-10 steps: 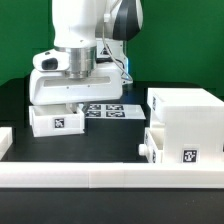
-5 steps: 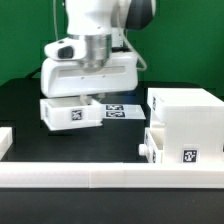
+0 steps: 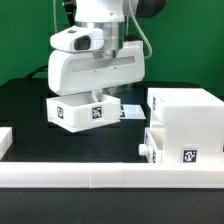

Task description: Assemble drawer

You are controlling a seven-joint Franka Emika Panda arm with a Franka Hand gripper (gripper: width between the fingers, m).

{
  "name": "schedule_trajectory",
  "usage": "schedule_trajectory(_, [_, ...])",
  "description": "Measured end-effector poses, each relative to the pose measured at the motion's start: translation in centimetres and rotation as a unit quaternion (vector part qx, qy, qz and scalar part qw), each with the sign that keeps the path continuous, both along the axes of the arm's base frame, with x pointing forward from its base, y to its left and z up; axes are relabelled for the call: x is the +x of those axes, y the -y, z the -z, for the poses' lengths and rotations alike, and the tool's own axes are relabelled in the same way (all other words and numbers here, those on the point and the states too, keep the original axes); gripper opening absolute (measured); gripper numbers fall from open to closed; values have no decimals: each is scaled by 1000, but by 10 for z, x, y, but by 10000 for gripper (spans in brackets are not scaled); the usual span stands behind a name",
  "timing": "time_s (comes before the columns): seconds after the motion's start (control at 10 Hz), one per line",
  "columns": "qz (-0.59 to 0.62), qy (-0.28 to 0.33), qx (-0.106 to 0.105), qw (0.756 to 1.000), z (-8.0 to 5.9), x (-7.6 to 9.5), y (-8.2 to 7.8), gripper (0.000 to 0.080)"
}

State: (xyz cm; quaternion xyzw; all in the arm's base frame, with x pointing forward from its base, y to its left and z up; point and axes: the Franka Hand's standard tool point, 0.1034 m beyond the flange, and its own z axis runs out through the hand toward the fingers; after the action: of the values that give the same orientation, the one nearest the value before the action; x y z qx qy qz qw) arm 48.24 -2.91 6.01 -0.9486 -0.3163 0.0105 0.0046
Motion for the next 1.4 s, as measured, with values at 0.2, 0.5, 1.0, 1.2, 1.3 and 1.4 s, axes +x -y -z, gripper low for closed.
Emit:
schedule_trajectory(0.2, [-2, 0, 0, 1000, 1, 0, 0, 42])
schedule_trajectory(0.5, [-138, -4, 2, 990, 5, 1, 10, 42])
schedule_trajectory(1.0, [-360, -13, -13, 933, 5, 22, 16, 42])
schedule_trajectory(1.2, [-408, -15, -13, 913, 6, 22, 17, 42])
schedule_trajectory(1.3, [-422, -16, -13, 906, 6, 22, 18, 42])
schedule_trajectory(1.4, [-471, -15, -15, 882, 5, 28, 24, 42])
